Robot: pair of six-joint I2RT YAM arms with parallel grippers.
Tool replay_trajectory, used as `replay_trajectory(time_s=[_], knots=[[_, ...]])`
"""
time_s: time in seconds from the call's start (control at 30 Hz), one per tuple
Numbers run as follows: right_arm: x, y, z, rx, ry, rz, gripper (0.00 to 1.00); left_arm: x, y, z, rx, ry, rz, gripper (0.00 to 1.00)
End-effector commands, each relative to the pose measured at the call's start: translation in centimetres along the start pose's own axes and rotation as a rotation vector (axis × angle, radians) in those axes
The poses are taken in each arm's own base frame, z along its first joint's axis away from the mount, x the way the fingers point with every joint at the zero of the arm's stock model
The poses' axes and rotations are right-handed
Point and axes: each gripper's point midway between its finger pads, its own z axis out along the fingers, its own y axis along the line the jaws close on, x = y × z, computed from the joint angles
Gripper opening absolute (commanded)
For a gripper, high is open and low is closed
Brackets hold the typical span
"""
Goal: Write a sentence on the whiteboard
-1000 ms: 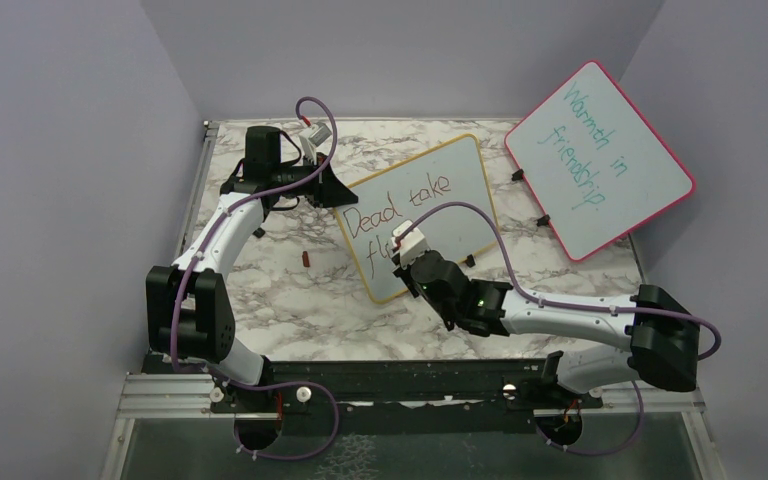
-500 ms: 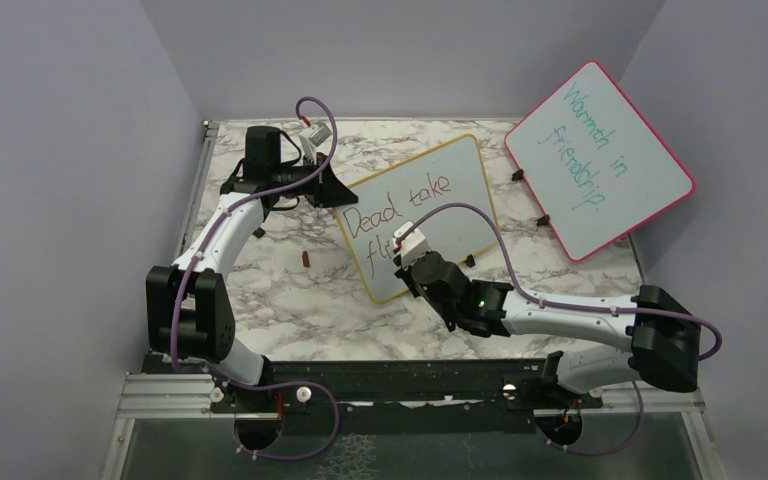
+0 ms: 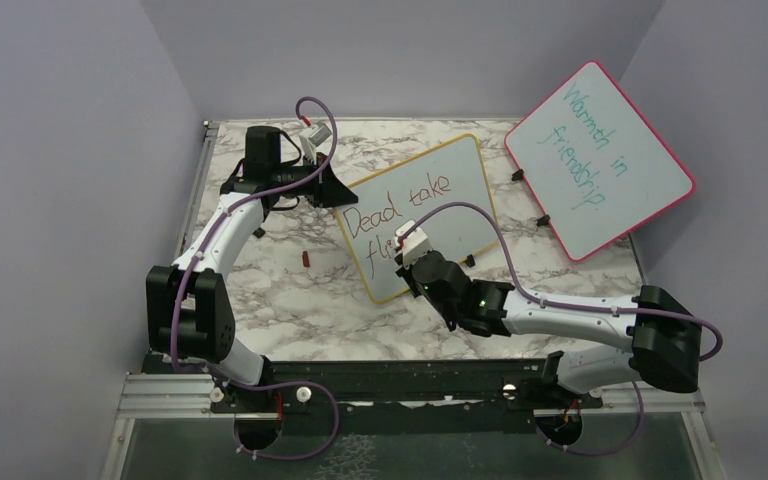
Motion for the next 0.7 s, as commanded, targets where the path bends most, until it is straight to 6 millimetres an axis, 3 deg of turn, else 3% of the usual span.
replay_trajectory(time_s=[0.0, 0.37, 0.67], knots=[[0.19, -1.67, 0.27, 0.067, -0.001, 0.012, 0.00, 2.51, 5.88, -0.35, -0.236, 0.057, -0.015, 0.00], [-0.77, -2.02, 0.45, 0.073, -0.030, 0.007, 0.00, 2.57, 6.01, -0.36, -0.242, 0.060, -0.015, 0.00], [-0.25, -1.34, 0.51, 0.032, -0.005, -0.009, 0.00, 2.58, 6.01, -0.29, -0.240, 0.061, -0.017, 0.00]])
